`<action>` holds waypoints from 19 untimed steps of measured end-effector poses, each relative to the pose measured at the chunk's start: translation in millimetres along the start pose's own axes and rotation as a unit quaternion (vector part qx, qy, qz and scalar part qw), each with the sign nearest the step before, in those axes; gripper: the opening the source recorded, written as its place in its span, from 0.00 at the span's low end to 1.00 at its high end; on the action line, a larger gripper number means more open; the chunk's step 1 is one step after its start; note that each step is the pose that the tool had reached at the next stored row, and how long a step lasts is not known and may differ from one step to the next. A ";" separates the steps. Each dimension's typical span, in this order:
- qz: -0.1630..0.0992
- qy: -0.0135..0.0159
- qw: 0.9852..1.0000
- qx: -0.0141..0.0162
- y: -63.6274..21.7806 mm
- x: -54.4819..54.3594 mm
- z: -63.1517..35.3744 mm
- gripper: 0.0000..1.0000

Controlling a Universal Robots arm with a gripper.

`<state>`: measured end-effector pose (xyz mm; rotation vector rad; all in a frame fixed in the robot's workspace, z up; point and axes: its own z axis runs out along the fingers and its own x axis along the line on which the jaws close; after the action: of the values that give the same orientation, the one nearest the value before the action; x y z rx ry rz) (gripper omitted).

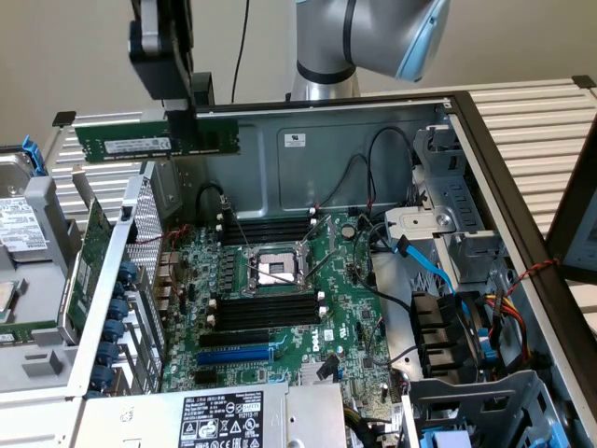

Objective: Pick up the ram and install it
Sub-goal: 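Pick up the ram and move it above insertion slot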

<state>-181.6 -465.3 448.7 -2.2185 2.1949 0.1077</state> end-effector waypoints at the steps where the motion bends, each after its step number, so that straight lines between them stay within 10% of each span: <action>1: 0.000 0.000 1.000 0.000 -4.3 -0.1 0.2 0.12; 19: -0.001 -0.002 1.000 0.017 -54.3 -19.9 6.3 0.12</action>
<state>-127.7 -444.4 441.7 -2.2010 2.1752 0.0735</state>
